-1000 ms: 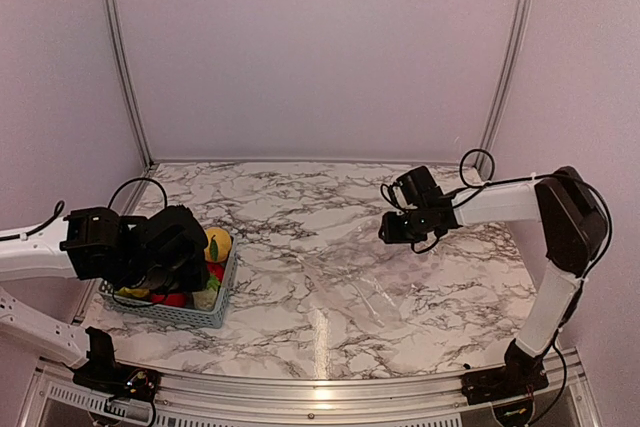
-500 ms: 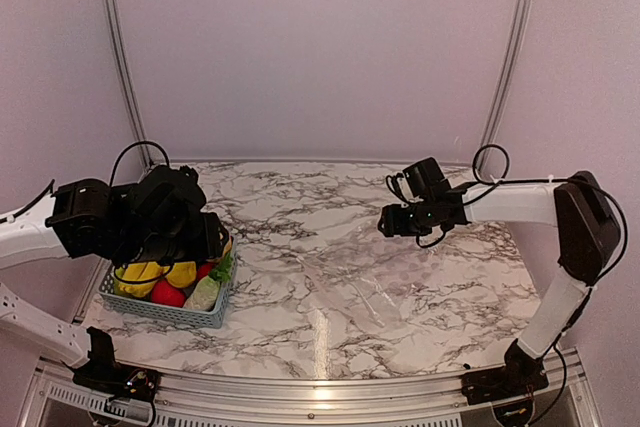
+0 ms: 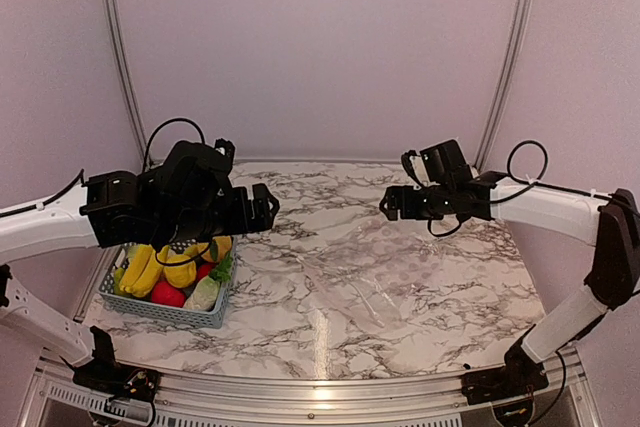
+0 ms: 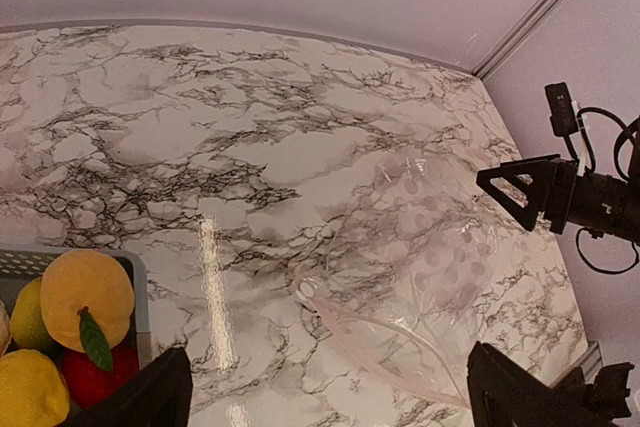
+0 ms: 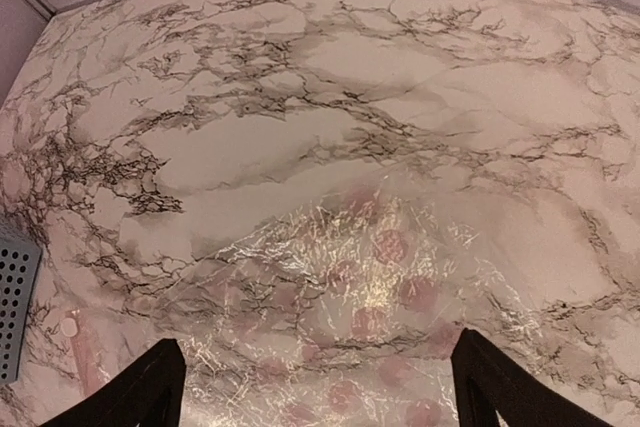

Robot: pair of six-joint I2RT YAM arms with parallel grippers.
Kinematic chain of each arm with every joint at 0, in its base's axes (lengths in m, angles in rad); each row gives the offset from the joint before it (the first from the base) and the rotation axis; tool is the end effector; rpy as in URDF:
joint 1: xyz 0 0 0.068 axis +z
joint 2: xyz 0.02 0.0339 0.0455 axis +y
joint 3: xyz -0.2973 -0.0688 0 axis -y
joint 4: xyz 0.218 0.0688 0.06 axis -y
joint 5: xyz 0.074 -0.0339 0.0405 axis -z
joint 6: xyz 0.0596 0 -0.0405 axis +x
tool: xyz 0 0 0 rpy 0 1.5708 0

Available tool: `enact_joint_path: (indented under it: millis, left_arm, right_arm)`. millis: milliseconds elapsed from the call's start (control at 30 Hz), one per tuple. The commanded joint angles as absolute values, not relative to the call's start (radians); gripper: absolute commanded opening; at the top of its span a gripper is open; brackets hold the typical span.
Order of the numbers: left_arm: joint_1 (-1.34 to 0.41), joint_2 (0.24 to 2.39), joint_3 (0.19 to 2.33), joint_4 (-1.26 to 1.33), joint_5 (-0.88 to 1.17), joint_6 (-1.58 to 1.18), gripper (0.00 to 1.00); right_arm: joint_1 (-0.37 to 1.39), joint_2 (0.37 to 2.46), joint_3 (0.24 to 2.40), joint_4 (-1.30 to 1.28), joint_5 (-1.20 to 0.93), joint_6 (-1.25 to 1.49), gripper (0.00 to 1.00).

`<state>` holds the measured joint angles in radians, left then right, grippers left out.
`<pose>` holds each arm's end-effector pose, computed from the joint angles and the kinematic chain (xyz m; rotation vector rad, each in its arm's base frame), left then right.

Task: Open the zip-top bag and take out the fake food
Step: Reset both arms

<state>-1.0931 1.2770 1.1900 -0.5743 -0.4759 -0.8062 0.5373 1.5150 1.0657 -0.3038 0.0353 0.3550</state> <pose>0.1422 -0.2152 0.3609 0.0560 2.2023 -0.5610 0.2788 0.1637 0.2784 -0.1967 2.3506 0.4034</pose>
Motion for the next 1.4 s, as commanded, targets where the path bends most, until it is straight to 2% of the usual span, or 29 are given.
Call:
enact_joint_path:
  millis: [0, 133, 367, 733, 1367]
  left_arm:
    - [-1.072, 1.344, 1.239, -0.414, -0.430, -0.727, 0.99]
    - [-1.063, 1.416, 1.293, -0.361, -0.414, -0.690, 0.99]
    - [-1.051, 1.493, 1.353, -0.313, -0.386, -0.663, 0.99]
    - [-1.023, 1.469, 1.327, -0.256, -0.371, -0.640, 0.99]
    - [-1.009, 1.423, 1.291, -0.249, -0.408, -0.632, 0.99]
  right_arm:
    - [0.553, 1.430, 1.100, -0.350, 0.066, 0.362, 0.91]
    - [0.566, 1.349, 1.082, -0.348, 0.081, 0.374, 0.99]
    - [0.580, 1.216, 1.056, -0.355, 0.103, 0.395, 0.99]
    - [0.583, 1.047, 0.987, -0.297, 0.139, 0.429, 0.99]
    - [0.583, 0.989, 0.932, -0.240, 0.160, 0.431, 0.99]
